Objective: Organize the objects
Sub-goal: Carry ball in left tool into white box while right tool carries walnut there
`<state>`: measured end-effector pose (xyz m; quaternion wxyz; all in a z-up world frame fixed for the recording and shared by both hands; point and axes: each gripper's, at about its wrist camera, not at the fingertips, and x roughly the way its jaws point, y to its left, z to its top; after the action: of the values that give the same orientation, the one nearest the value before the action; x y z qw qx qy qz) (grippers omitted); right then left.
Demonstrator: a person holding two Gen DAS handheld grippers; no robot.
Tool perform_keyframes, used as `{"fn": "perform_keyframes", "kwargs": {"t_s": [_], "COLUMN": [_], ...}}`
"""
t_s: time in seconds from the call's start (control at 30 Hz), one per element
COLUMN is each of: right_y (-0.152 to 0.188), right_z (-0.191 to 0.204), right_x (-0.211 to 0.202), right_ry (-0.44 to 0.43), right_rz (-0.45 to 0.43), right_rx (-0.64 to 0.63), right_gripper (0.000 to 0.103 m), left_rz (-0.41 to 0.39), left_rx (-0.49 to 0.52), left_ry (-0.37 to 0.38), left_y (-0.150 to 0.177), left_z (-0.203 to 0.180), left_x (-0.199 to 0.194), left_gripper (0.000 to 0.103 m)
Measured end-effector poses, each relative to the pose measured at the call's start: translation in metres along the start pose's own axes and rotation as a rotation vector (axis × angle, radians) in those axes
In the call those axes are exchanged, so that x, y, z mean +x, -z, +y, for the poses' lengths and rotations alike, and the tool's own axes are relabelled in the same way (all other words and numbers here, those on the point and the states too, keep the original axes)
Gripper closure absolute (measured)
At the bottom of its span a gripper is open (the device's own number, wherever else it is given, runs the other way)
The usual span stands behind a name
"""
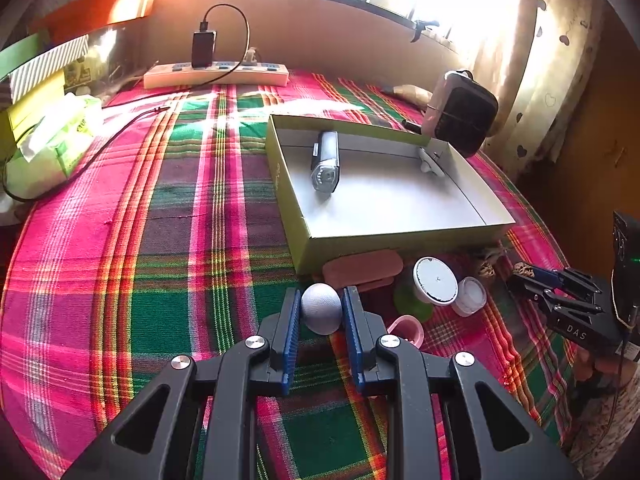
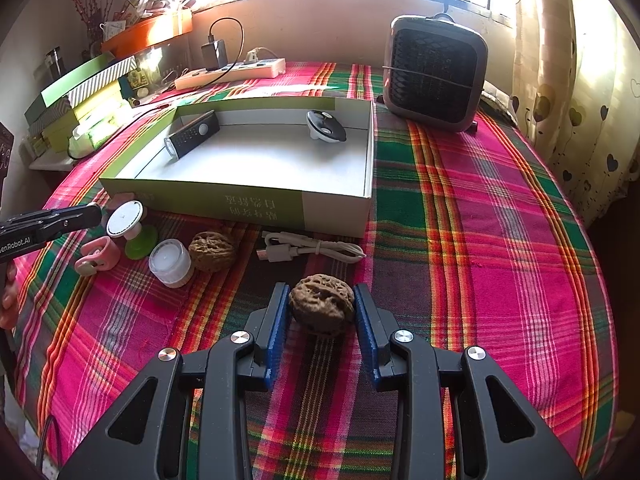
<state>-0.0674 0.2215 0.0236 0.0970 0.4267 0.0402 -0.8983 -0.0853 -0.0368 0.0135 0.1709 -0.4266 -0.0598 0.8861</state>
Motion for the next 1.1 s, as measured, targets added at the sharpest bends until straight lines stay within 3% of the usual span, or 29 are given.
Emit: {"fn": "perform_keyframes", "kwargs": {"t_s": [0.57,1.1], "right_y": [-0.009,-0.052], "right_z": [-0.003,0.006], "right_x": [-0.014,-0.008], "right_ry": [-0.007,-0.046], "right_rz": [-0.052,-0.097], "right_rx": [0.002,-0.050], "right_gripper": [0.070,0.070], "left_rz": [-0.034,-0.042], "left_rx": [0.012,0.040], "left_ry": [0.014,0.014], "left_y": [-0.011,-0.037], "left_z": [-0.009,-0.023], "left_x": [-0.015,-0.001], "left_gripper": [0.083,0.083]}}
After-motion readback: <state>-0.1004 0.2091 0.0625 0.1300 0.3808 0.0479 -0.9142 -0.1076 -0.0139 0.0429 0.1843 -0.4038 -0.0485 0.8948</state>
